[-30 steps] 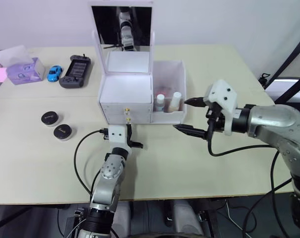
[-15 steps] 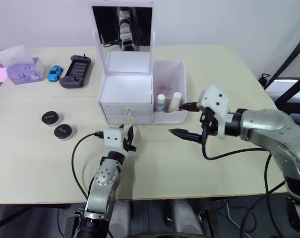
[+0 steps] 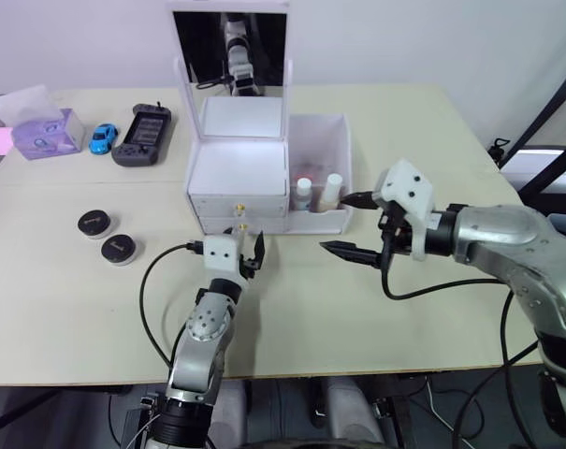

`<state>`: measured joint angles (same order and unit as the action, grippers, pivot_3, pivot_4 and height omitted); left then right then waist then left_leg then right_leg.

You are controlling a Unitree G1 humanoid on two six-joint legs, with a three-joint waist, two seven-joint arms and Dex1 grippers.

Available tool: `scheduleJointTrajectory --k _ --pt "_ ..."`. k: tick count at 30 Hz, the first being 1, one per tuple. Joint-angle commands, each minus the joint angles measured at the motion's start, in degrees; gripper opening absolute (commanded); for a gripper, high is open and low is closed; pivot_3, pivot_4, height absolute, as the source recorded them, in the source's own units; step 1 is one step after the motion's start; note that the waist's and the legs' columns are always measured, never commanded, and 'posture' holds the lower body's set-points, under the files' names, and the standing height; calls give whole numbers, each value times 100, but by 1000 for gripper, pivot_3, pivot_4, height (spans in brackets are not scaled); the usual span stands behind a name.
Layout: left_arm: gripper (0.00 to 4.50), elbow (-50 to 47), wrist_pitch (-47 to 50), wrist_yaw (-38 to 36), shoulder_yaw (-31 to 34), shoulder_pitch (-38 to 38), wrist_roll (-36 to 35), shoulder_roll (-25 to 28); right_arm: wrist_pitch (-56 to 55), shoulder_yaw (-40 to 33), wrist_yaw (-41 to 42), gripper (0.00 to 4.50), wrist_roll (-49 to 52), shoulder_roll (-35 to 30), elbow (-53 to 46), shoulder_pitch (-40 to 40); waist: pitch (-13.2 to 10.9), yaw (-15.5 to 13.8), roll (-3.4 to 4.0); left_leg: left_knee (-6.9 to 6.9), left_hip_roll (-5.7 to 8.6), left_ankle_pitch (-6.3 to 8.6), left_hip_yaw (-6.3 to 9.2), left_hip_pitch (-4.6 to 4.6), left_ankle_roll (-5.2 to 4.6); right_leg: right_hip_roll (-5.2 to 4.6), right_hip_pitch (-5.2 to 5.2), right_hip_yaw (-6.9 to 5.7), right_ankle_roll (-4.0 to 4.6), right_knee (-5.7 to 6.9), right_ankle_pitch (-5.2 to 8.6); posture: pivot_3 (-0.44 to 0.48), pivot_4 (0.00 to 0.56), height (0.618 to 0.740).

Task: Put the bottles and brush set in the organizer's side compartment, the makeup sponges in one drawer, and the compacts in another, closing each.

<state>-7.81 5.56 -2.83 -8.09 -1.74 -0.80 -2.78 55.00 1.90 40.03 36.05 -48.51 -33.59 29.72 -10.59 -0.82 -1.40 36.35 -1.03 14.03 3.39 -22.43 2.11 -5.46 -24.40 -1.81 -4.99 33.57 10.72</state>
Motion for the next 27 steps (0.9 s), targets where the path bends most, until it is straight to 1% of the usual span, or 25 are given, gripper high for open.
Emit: scheduleJointTrajectory --k 1,3,4,9,13,20,24,27 --pt "1461 -92 -140 -30 5 -34 -87 -75 -57 -125 27 4500 -31 -86 -166 74 0 -1 0 0 0 0 0 0 0 0 0 0 0 0 0 0 150 740" --pt "435 -109 -141 -17 6 -25 -72 -86 -61 -131 33 4500 -35 -94 -171 59 0 -11 0 0 0 0 0 -1 0 0 0 0 0 0 0 0 150 740" --pt "226 -125 -143 -2 3 -15 -57 -88 -67 -134 39 4500 -40 -100 -174 46 0 -10 0 0 0 0 0 -1 0 0 0 0 0 -1 0 0 150 740" --pt "231 -351 -66 -111 -62 153 -105 -25 -111 -88 71 4500 -77 -70 -176 11 0 -2 0 0 1 0 0 -2 0 -1 0 0 0 -2 0 0 150 740" --pt "231 -866 138 -248 -350 587 17 160 -98 -68 105 4500 -13 3 -214 7 0 4 0 -4 1 0 0 -1 0 -1 0 0 0 -3 0 0 150 740" --pt "231 -2140 663 -299 -548 1708 117 582 -75 49 138 4500 92 169 -264 -41 0 10 1 -6 0 1 0 0 1 -1 -2 0 -1 -7 2 0 150 740" --pt "231 -2954 1028 -365 -542 2527 58 911 -211 204 243 4500 18 253 -154 -80 -1 29 2 -10 -2 2 -3 -2 3 -3 -4 0 -3 -24 3 0 150 740" --pt "231 -3347 1229 -356 -594 3018 9 1031 -281 263 301 4500 -43 282 -69 -71 -2 29 2 -12 -2 3 -3 -5 4 -3 -7 0 -3 -32 4 0 150 740"
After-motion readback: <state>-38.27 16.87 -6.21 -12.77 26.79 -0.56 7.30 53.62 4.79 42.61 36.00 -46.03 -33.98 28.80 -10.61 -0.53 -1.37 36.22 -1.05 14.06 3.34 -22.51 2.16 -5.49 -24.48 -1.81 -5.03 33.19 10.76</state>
